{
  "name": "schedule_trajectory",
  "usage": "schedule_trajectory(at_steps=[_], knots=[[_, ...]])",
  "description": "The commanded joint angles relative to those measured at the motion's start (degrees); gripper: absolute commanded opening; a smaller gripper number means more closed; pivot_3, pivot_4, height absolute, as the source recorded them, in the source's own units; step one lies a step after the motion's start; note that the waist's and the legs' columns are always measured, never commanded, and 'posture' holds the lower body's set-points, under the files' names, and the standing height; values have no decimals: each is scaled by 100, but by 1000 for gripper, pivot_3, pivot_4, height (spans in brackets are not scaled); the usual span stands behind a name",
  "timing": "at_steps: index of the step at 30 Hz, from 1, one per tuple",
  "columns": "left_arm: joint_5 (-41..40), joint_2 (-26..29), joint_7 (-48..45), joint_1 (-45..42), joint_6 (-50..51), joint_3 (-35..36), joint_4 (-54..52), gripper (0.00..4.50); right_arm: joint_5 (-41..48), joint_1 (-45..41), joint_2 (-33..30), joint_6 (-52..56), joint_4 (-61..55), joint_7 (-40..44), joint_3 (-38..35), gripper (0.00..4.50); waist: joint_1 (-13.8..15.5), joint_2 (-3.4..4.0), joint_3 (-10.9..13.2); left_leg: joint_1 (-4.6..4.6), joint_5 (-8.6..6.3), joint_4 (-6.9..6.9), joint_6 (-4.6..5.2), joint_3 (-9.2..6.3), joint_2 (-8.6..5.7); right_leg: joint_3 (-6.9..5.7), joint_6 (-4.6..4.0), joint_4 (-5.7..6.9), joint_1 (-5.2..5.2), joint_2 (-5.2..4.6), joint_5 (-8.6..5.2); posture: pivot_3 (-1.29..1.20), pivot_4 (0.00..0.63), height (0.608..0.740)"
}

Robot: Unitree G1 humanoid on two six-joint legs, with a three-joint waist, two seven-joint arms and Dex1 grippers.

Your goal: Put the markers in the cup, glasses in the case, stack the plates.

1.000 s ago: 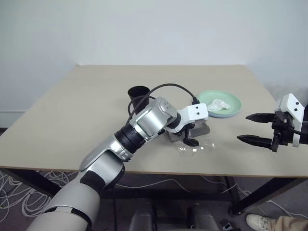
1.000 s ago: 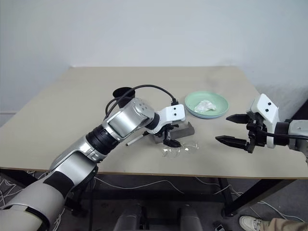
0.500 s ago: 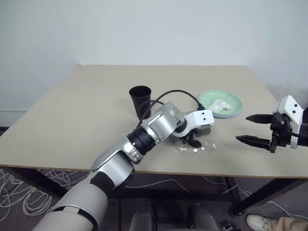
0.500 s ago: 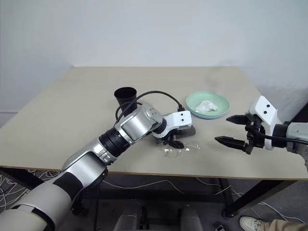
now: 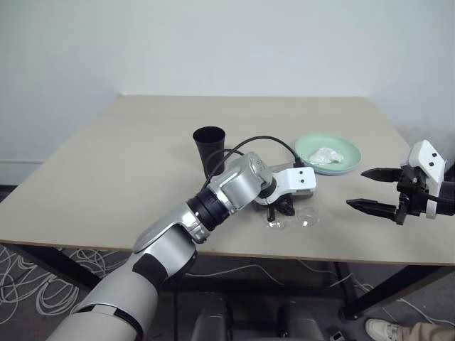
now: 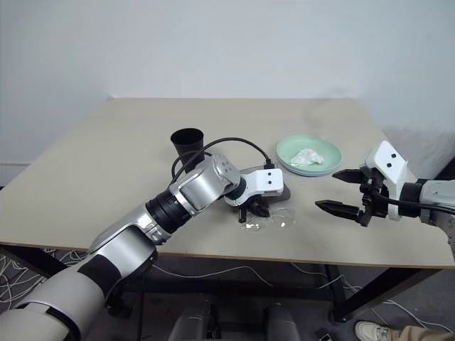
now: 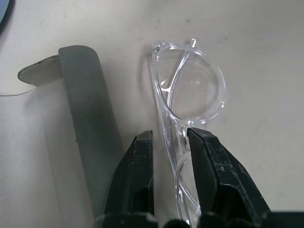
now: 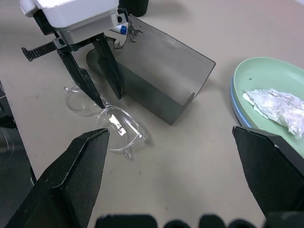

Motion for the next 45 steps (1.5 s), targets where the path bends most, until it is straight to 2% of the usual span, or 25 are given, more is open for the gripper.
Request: schedule_trajectory(at_steps=[1,5,10,18,23,28,34,38,45], knots=[[184,107,-75,34,-118,-67,-84,1117,43,-198,-85,-48,-106,-44,-89,4500,0,0,0,0,0,0,0,0,0,0,0,0,0,0,0,0,0,615],[218,110,-141,54,-156,-82,-84,1117,50,-216,-82,-36,-110,-57,-78,4500,-1,0,0,1,0,0,0,0,0,0,0,-1,0,0,0,0,0,615],[246,106,-194,87,-179,-100,-89,33,58,-242,-80,-21,-124,-61,-71,4500,0,0,0,1,0,0,1,0,0,0,0,0,0,1,0,0,0,615],[270,124,-250,104,-190,-33,-154,33,42,-311,-86,-33,-71,-47,-28,4500,-1,1,0,3,0,0,1,0,0,-1,0,-1,4,1,0,0,0,615],[74,207,-368,-240,-98,419,-116,33,29,-379,-87,-49,-22,-35,23,4500,-2,0,0,2,0,0,0,0,1,-1,0,1,1,1,0,0,0,615],[-23,183,-242,-894,-203,991,727,33,8,-461,-72,-90,55,-26,94,4500,4,-1,1,-2,-1,0,2,1,0,-3,2,1,-2,1,-1,0,0,615],[120,-100,464,-1532,-734,1557,2362,33,5,-595,-12,-99,92,-54,216,4500,16,-2,1,-3,-5,0,9,1,-2,-3,3,-11,4,0,-1,0,0,615],[233,-262,780,-1565,-1163,1682,3126,33,15,-648,6,-104,104,-65,271,4500,28,-3,2,-5,-6,6,10,1,-2,-1,2,-9,1,-1,-1,0,0,615],[440,-429,950,-1171,-1811,1605,3498,33,60,-639,15,-71,49,-88,274,4500,28,-1,0,-7,-4,6,7,-1,-2,-2,0,-6,0,-2,0,0,0,615]])
